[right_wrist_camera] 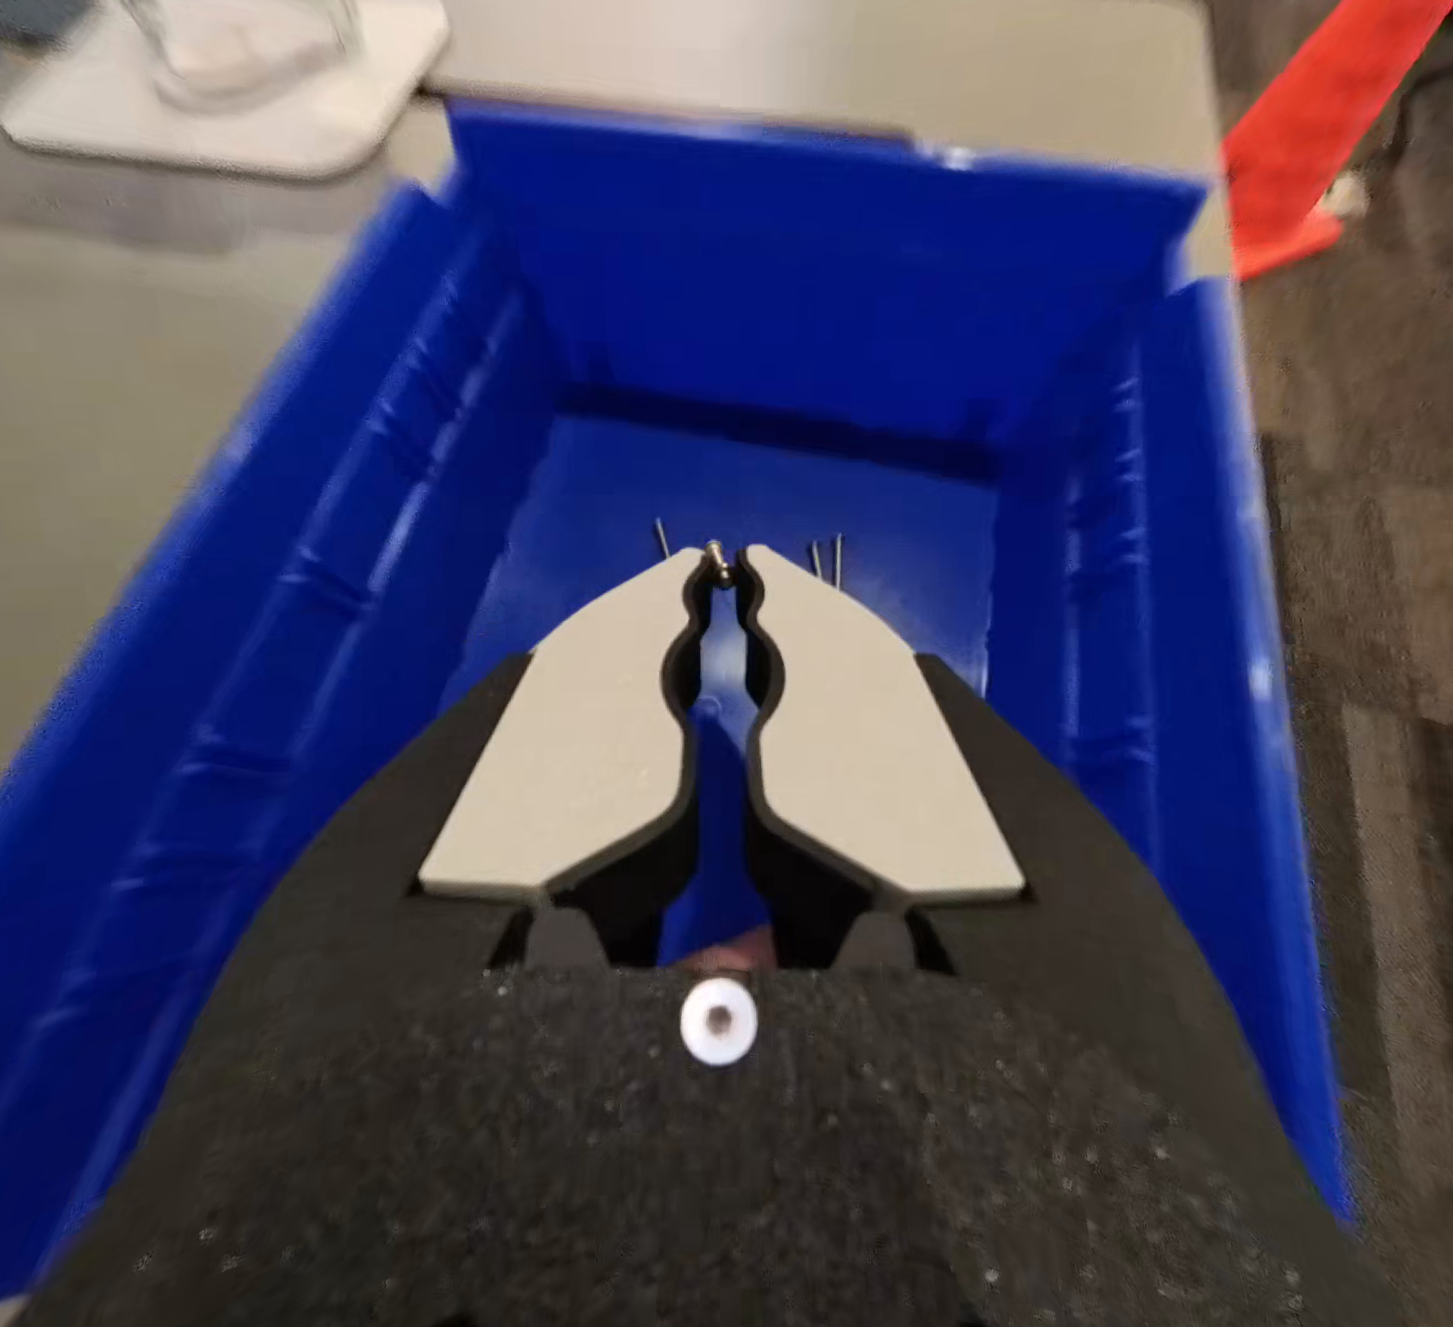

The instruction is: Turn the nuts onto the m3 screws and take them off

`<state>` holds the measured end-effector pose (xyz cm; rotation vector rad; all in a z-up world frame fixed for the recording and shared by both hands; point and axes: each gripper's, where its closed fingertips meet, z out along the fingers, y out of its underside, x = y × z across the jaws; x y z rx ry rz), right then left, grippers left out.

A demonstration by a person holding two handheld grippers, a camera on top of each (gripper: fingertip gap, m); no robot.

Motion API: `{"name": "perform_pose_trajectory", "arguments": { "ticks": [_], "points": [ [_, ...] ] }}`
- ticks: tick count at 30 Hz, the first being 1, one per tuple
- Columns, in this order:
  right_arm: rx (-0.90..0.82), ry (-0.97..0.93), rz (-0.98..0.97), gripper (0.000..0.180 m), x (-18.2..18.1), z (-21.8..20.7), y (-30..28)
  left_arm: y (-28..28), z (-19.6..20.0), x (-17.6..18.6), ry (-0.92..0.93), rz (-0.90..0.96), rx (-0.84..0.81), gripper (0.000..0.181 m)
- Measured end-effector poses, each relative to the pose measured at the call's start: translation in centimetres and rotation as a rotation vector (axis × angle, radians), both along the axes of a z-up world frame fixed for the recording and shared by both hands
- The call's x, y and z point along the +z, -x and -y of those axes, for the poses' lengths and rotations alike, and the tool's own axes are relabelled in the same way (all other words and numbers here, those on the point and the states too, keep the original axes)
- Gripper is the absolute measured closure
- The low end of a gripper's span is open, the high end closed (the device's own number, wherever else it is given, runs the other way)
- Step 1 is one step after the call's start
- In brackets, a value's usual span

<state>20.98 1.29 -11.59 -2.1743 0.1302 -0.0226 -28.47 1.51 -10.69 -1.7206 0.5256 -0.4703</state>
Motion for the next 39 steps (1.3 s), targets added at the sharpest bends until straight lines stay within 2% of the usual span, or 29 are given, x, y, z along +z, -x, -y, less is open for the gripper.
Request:
{"name": "perform_pose_trajectory", "arguments": {
  "ticks": [2, 5, 12, 15, 17, 20, 23, 24, 26, 28, 31, 34, 39],
  "points": [
    [-0.013, 0.135, 0.064, 0.174, -2.9, -0.5, -0.6, -0.2, 0.2, 0.1, -0.021, -0.017, -0.002, 0.138],
    [-0.014, 0.196, 0.038, 0.174, -5.2, -1.3, -0.6, -0.2, 0.3, 0.2, -0.03, -0.02, -0.007, 0.138],
    [-0.013, 0.265, 0.023, 0.173, -6.8, -1.0, -0.7, -0.2, 0.2, 0.0, 0.01, 0.008, -0.028, 0.137],
    [-0.014, 0.255, 0.047, 0.159, -6.4, -0.8, -0.9, -0.3, 0.2, -0.1, 0.007, -0.001, -0.03, 0.136],
    [-0.009, 0.215, 0.071, 0.157, -4.3, -0.7, -1.0, -0.4, 0.3, 0.0, 0.002, -0.003, -0.031, 0.136],
    [-0.011, 0.022, 0.156, 0.156, 4.1, -0.2, 0.4, -0.3, 0.2, -0.1, 0.012, 0.002, -0.032, 0.136],
    [0.018, -0.277, 0.253, 0.158, 14.7, 2.4, 6.7, -0.2, 0.1, -0.1, 0.026, 0.012, -0.029, 0.135],
    [0.026, -0.357, 0.275, 0.159, 16.8, 3.7, 9.3, -0.2, 0.0, -0.1, 0.028, 0.013, -0.027, 0.135],
    [0.035, -0.442, 0.311, 0.154, 18.0, 5.7, 14.2, -0.1, -0.1, -0.2, 0.032, 0.014, -0.019, 0.135],
    [0.032, -0.503, 0.286, 0.153, 16.5, 6.8, 18.6, 0.0, -0.1, -0.2, 0.036, 0.018, -0.017, 0.135],
    [0.047, -0.495, 0.239, 0.141, 10.9, 6.8, 24.7, 0.1, -0.1, -0.1, 0.033, 0.024, -0.013, 0.136],
    [0.072, -0.487, 0.163, 0.141, 6.0, 6.7, 29.6, 0.1, -0.1, -0.1, 0.027, 0.02, -0.011, 0.136],
    [0.152, -0.444, 0.082, 0.144, 1.5, 6.5, 34.7, 0.0, 0.0, 0.0, 0.006, -0.002, -0.002, 0.136]
  ]
}}
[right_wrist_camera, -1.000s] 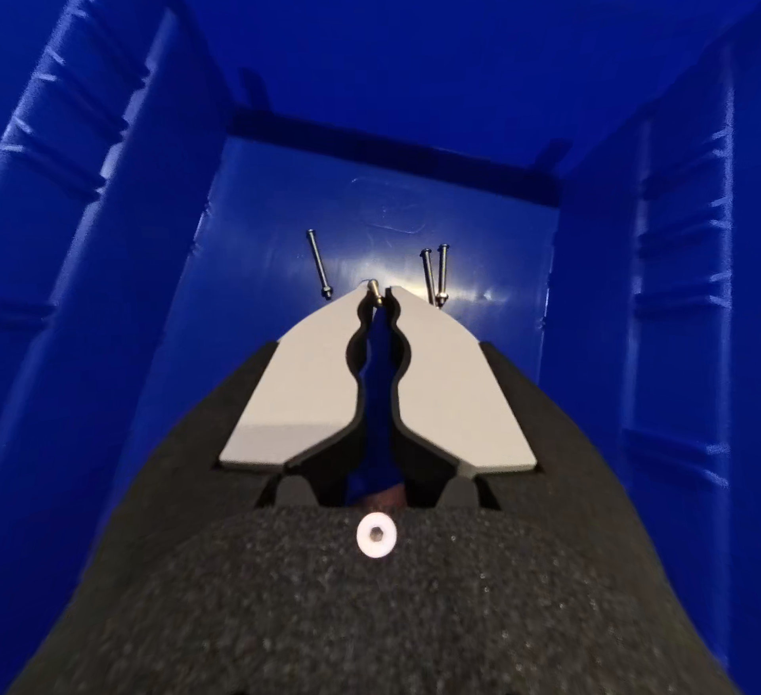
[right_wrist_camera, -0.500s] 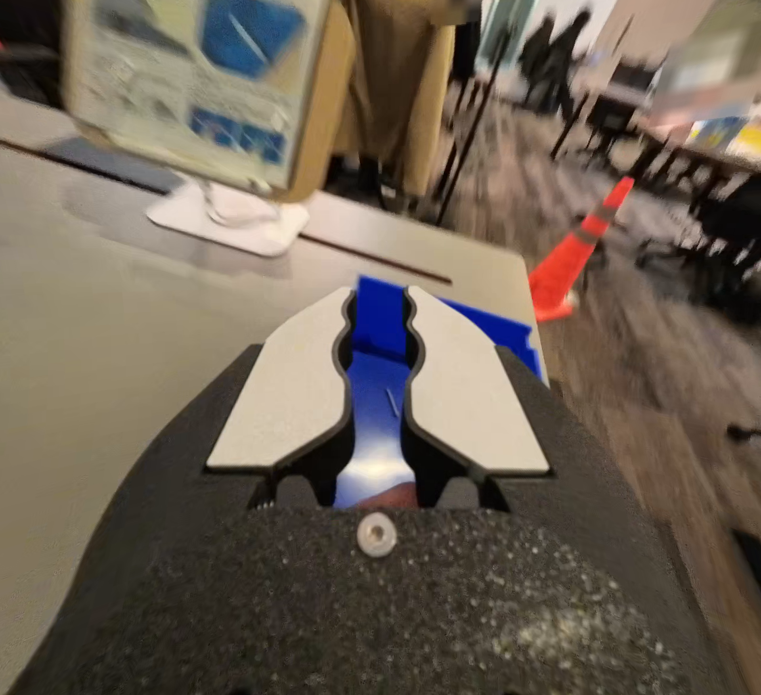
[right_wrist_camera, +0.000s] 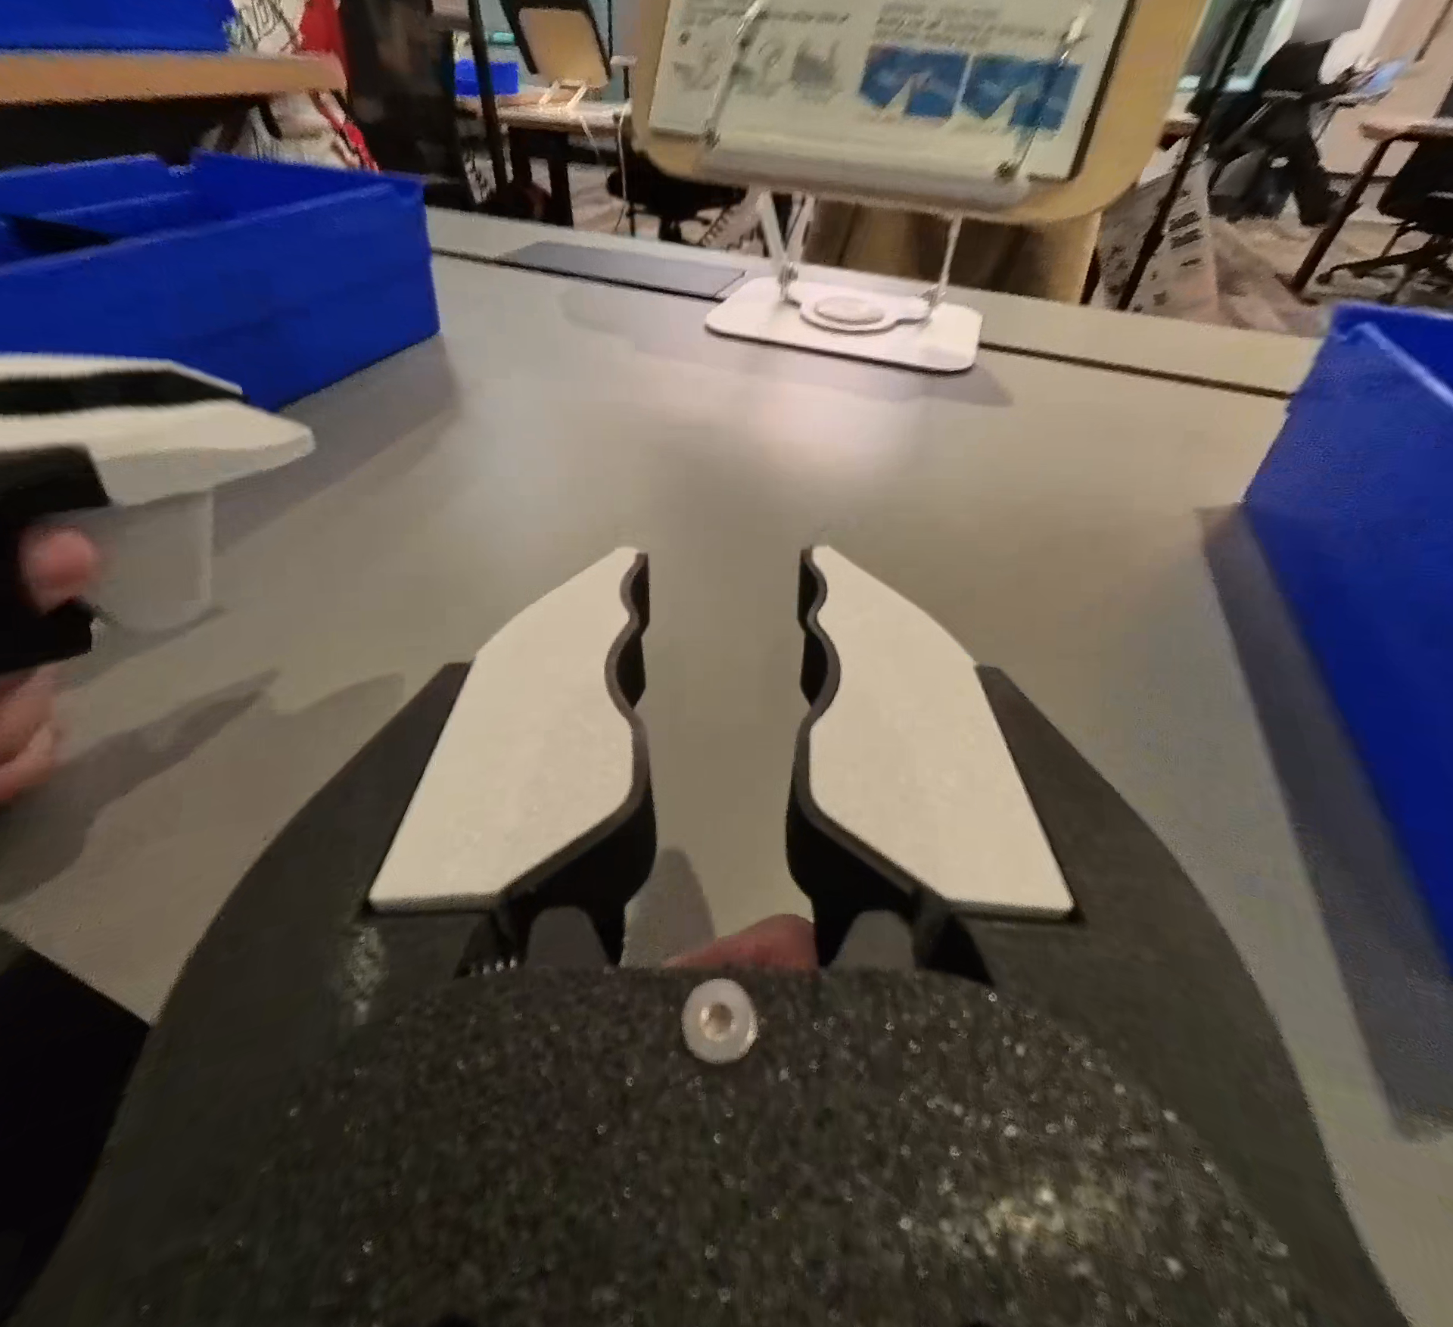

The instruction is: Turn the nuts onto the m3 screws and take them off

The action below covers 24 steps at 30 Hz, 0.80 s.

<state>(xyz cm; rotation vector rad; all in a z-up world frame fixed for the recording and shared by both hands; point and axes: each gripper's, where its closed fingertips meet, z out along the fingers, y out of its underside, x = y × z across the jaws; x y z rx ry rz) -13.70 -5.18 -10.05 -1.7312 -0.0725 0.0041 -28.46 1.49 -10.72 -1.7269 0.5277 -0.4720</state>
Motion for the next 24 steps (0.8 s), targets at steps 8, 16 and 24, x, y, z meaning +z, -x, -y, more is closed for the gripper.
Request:
{"name": "perform_pose_trajectory", "arguments": {
  "ticks": [8, 16, 24],
  "points": [
    [0.015, 0.023, -0.076, 0.146, -0.4, -0.5, -0.6, -0.2, 0.0, -0.1, -0.011, -0.027, 0.005, 0.136],
    [0.002, 0.011, -0.043, 0.146, -0.2, -0.2, -0.7, -0.3, 0.1, -0.2, -0.012, -0.036, -0.002, 0.136],
    [-0.094, -0.008, -0.013, 0.146, 2.0, 2.7, -5.6, -0.3, 0.1, -0.2, -0.016, -0.039, -0.004, 0.136]
  ]
}}
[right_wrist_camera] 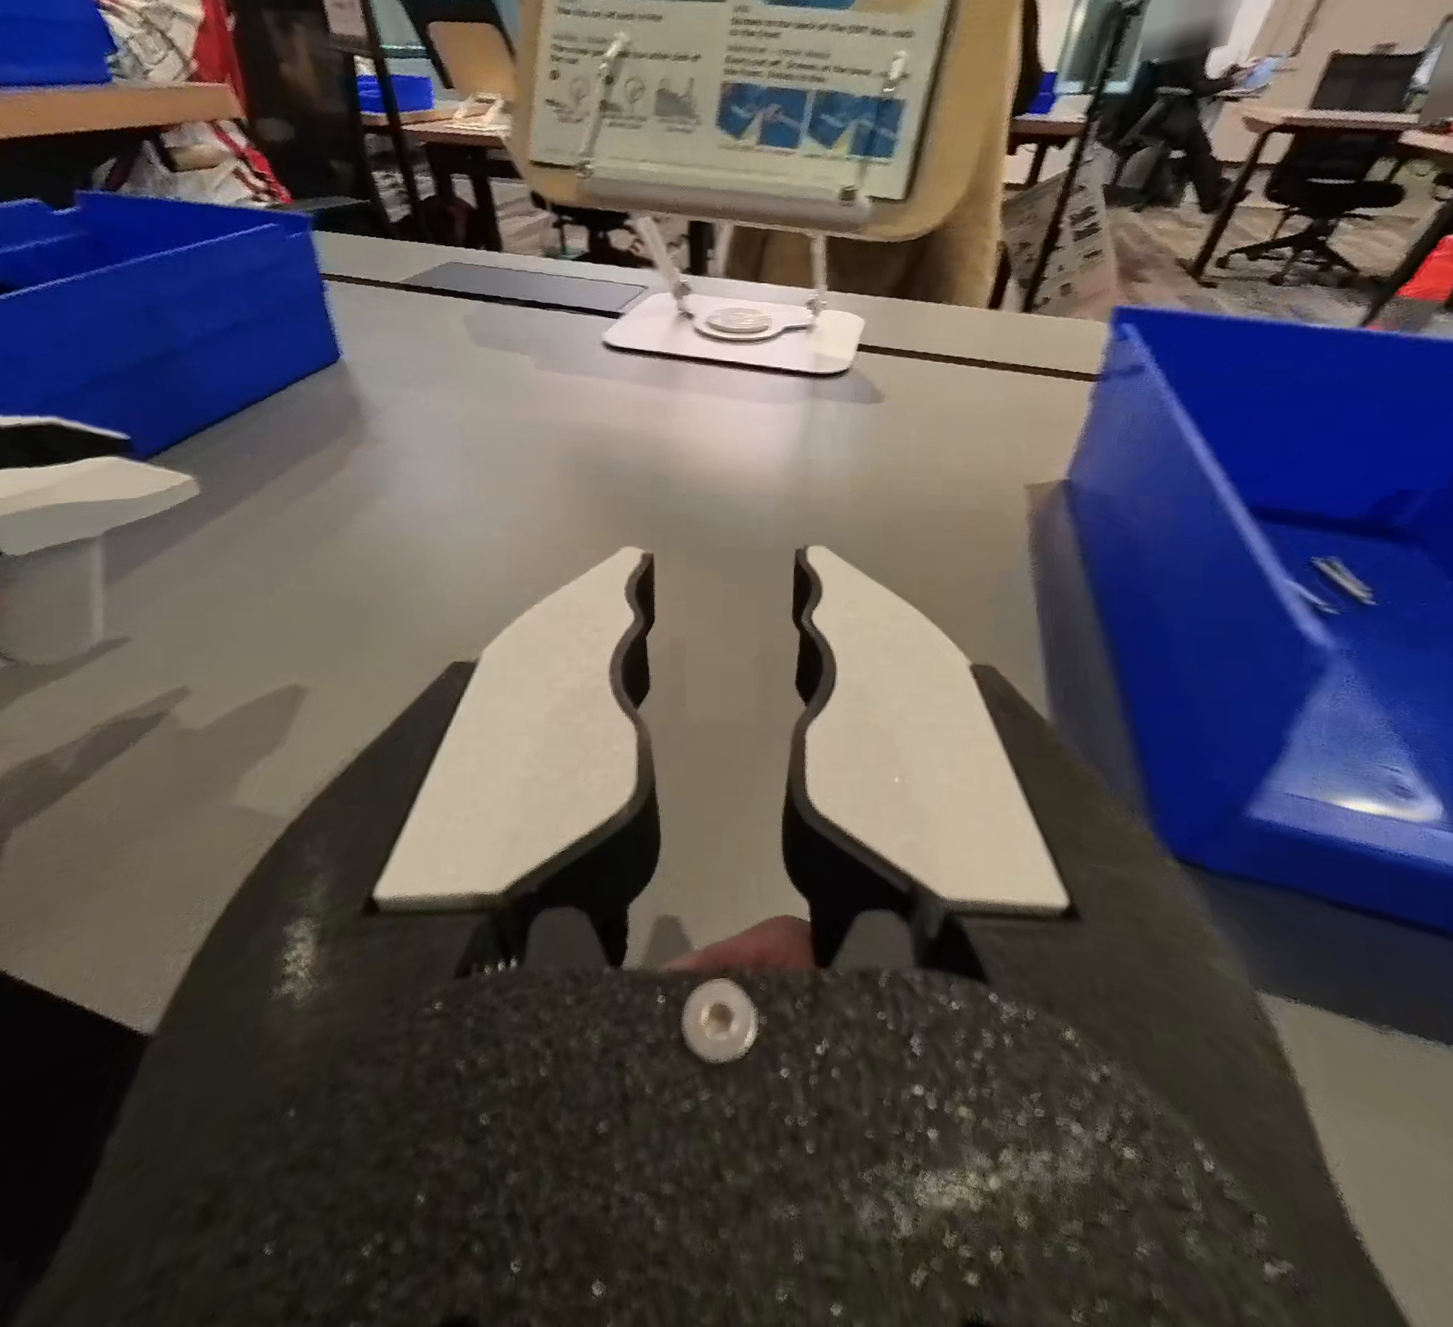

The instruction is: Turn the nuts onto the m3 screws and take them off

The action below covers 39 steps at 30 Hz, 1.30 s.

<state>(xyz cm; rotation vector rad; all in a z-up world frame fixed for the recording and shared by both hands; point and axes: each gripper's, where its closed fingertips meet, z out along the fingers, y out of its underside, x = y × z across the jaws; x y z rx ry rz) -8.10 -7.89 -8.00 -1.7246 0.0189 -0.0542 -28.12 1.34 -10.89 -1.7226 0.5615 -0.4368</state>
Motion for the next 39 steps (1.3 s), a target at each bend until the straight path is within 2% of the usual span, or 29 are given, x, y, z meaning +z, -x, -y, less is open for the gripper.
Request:
{"name": "perform_pose_trajectory", "arguments": {
  "ticks": [5, 10, 14, 18, 22, 28, 32, 35, 39],
  "points": [
    [-0.098, 0.001, 0.007, 0.146, 0.4, 2.4, -4.6, -0.1, 0.0, 0.0, -0.002, -0.008, 0.001, 0.136],
    [-0.131, 0.03, -0.002, 0.147, -0.8, 4.0, -6.6, 0.6, 0.1, 0.7, -0.015, 0.038, 0.019, 0.14],
    [-0.157, 0.04, 0.029, 0.147, -1.1, 4.7, -7.7, 1.6, 1.3, 1.4, 0.047, 0.083, 0.019, 0.138],
    [-0.171, 0.039, 0.028, 0.146, -0.5, 5.5, -9.2, 0.8, 2.5, 0.4, 0.118, 0.104, -0.02, 0.133],
    [-0.244, 0.028, 0.036, 0.147, 0.2, 7.9, -11.8, -5.0, 4.6, -0.9, 0.179, 0.074, -0.142, 0.13],
    [-0.395, 0.082, 0.023, 0.147, -0.5, 13.0, -16.7, -21.0, 10.9, 0.8, 0.199, 0.115, -0.39, 0.128],
    [-0.451, 0.117, 0.053, 0.147, -0.7, 15.2, -20.0, -30.4, 14.7, 0.6, 0.228, 0.111, -0.502, 0.126],
    [-0.465, 0.133, 0.062, 0.147, -0.7, 15.9, -22.0, -33.9, 13.9, -0.3, 0.229, 0.083, -0.42, 0.123],
    [-0.468, 0.121, 0.052, 0.147, -0.4, 15.9, -23.6, -34.5, 10.5, -1.4, 0.249, 0.078, -0.282, 0.123]
  ]
}}
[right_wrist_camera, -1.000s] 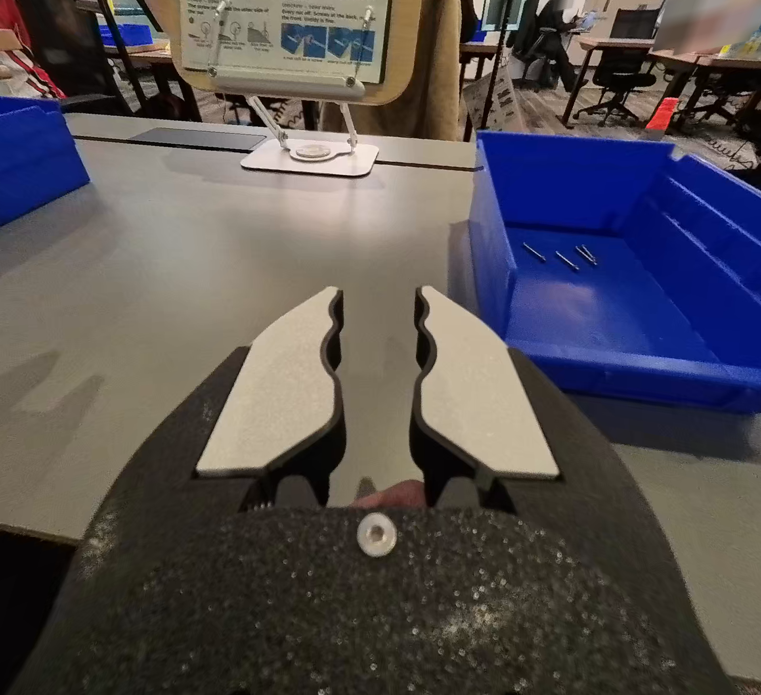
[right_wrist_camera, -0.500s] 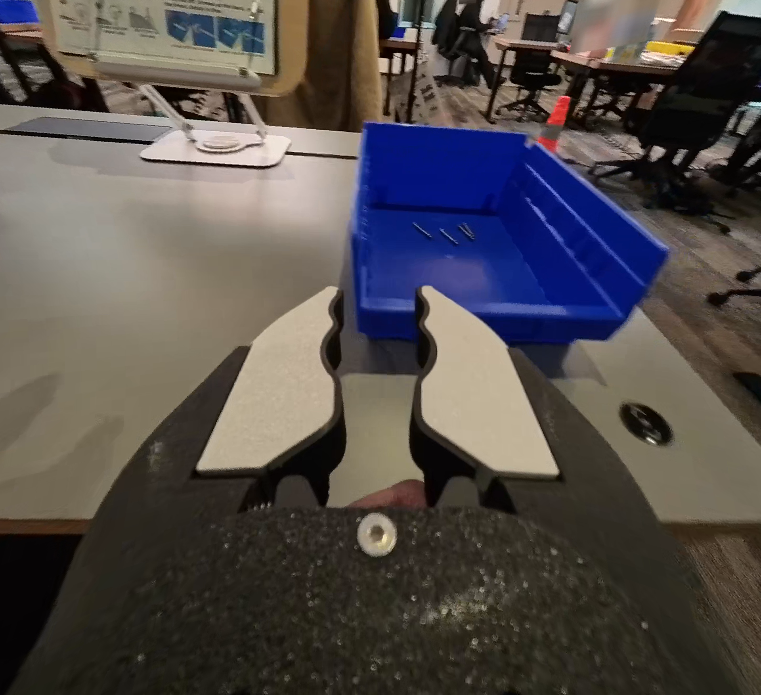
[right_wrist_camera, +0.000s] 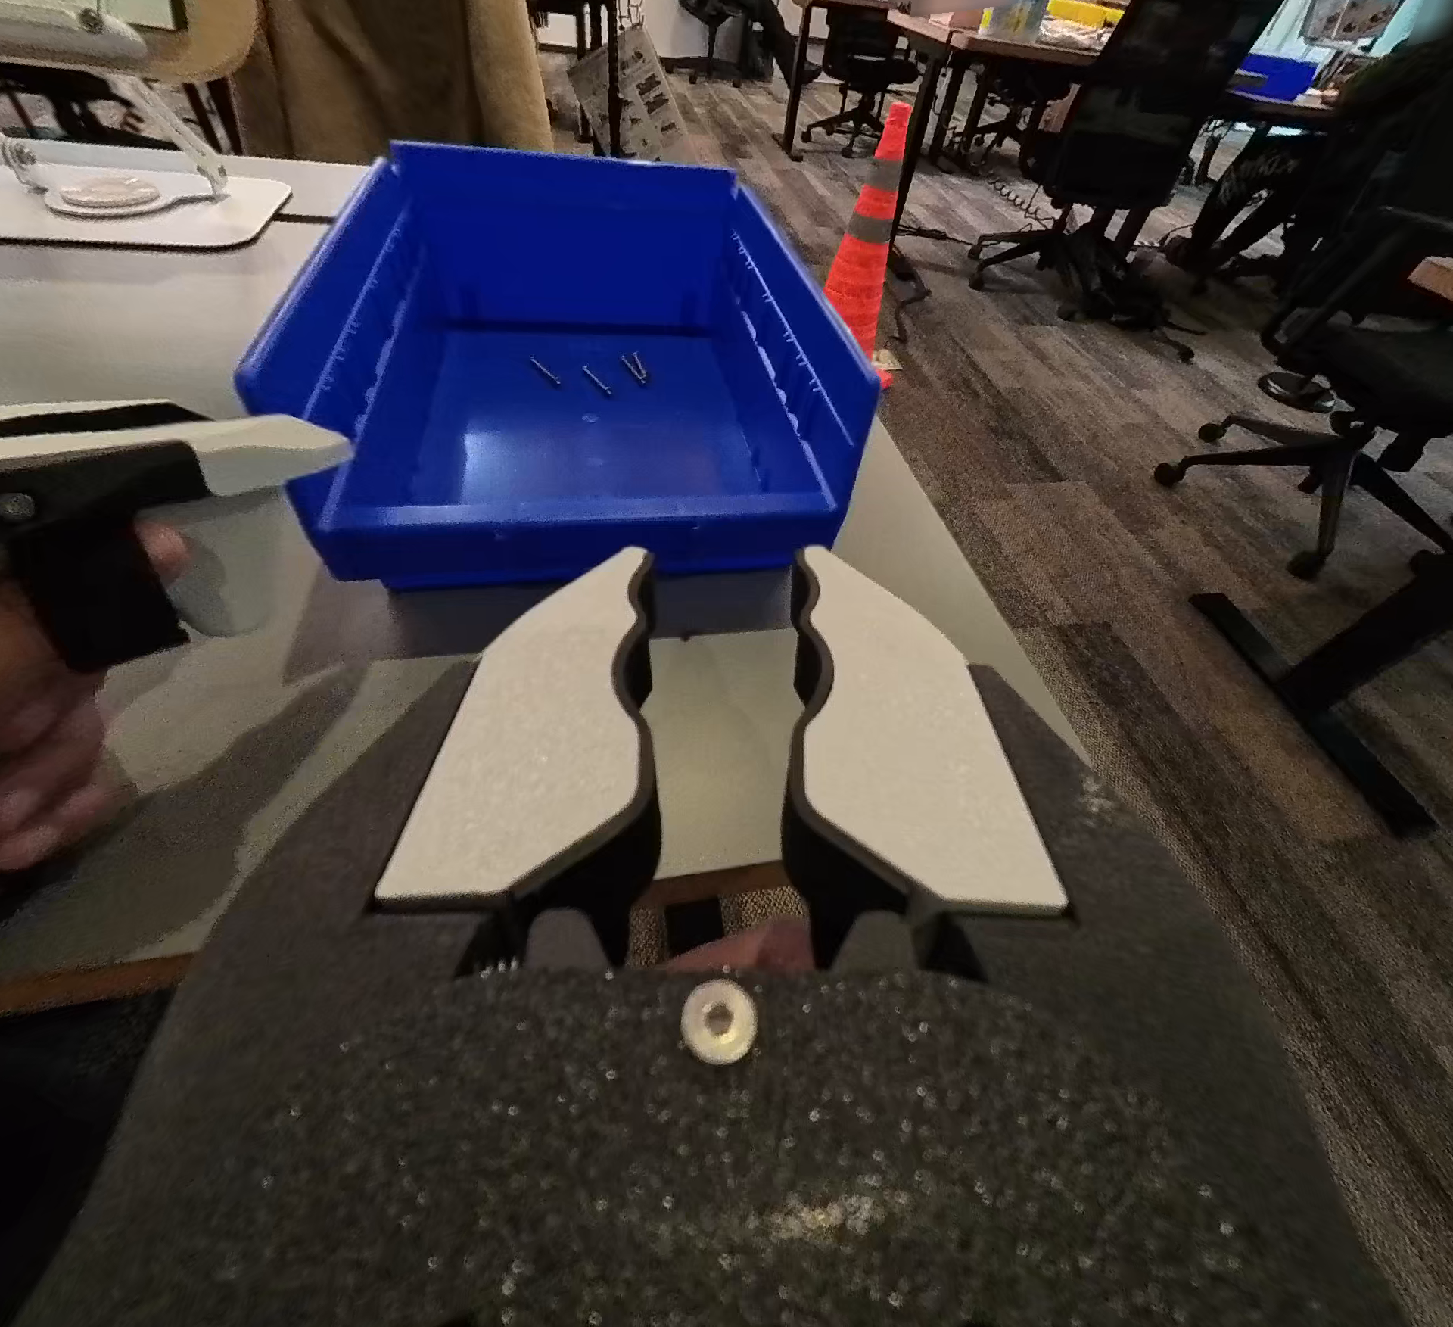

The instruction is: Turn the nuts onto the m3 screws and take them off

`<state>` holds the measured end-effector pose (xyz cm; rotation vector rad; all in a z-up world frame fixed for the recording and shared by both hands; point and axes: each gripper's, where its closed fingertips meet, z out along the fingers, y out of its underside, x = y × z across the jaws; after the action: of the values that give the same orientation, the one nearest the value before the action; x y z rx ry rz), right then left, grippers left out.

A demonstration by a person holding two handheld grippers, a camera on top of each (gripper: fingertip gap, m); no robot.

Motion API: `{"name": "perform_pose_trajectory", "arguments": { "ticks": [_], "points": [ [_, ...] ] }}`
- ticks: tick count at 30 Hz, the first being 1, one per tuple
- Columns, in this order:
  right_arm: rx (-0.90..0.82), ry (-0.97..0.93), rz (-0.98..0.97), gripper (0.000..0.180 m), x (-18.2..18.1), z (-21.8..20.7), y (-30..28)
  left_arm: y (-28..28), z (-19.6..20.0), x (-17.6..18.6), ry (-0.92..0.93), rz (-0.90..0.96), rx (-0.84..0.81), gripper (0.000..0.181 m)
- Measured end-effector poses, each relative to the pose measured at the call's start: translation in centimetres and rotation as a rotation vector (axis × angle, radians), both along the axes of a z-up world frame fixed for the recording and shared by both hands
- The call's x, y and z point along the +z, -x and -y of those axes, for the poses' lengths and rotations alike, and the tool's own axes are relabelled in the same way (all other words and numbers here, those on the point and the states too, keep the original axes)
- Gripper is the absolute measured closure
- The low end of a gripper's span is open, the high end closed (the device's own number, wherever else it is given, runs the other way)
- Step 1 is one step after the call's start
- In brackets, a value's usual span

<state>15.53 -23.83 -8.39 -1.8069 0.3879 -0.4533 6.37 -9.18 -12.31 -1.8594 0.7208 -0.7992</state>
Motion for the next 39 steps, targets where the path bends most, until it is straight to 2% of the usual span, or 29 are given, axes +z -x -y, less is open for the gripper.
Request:
{"name": "perform_pose_trajectory", "arguments": {
  "ticks": [1, 2, 3, 4, 5, 11, 13, 15, 16, 17, 18, 20, 23, 28, 39],
  "points": [
    [-0.002, 0.005, 0.0, 0.147, -0.1, -0.2, -0.3, 0.3, -0.9, -0.2, -0.003, -0.009, 0.018, 0.124],
    [-0.008, 0.011, 0.003, 0.147, -0.3, -0.3, -0.7, 0.8, -1.9, -0.2, -0.013, -0.018, 0.038, 0.113],
    [-0.01, 0.014, 0.001, 0.147, -0.4, -0.5, -1.0, 1.4, -2.8, -0.2, -0.017, -0.017, 0.067, 0.114],
    [-0.011, 0.017, -0.006, 0.147, -0.6, -0.8, -1.2, 1.8, -3.3, 0.0, -0.012, -0.004, 0.076, 0.128],
    [-0.019, 0.017, -0.014, 0.147, -0.8, -1.2, -1.6, 1.8, -3.4, 0.1, 0.003, 0.006, 0.059, 0.135],
    [-0.042, -0.001, -0.127, 0.144, -2.5, -6.2, -4.0, 0.3, -4.0, 0.4, -0.037, -0.032, 0.035, 0.133],
    [-0.085, 0.009, -0.139, 0.144, -3.0, -7.6, -5.1, 0.3, -4.4, 0.4, -0.05, -0.049, 0.062, 0.142],
    [-0.095, 0.015, -0.198, 0.149, -3.8, -8.9, -5.9, 0.8, -4.9, 0.3, -0.067, -0.068, 0.102, 0.157],
    [-0.087, 0.022, -0.23, 0.154, -4.3, -9.4, -5.9, 1.0, -5.1, 0.2, -0.076, -0.073, 0.108, 0.174],
    [-0.095, 0.023, -0.246, 0.169, -4.5, -9.7, -6.1, 1.1, -5.2, 0.2, -0.086, -0.074, 0.105, 0.175],
    [-0.089, 0.015, -0.243, 0.176, -4.5, -9.9, -6.1, 1.4, -5.5, 0.2, -0.097, -0.085, 0.12, 0.175],
    [-0.083, 0.008, -0.25, 0.177, -4.4, -10.1, -5.6, 1.9, -5.9, 0.2, -0.104, -0.086, 0.142, 0.176],
    [-0.098, -0.018, -0.169, 0.177, -3.3, -10.2, -4.0, 3.1, -6.5, 0.9, -0.139, -0.059, 0.166, 0.177],
    [-0.075, -0.058, -0.193, 0.178, -2.8, -10.7, 0.0, 6.6, -7.3, 1.8, -0.161, -0.052, 0.186, 0.177],
    [0.092, -0.096, -0.197, 0.178, -2.4, -15.4, 13.3, 21.2, -9.3, 2.6, -0.206, -0.024, 0.336, 0.178]
  ]
}}
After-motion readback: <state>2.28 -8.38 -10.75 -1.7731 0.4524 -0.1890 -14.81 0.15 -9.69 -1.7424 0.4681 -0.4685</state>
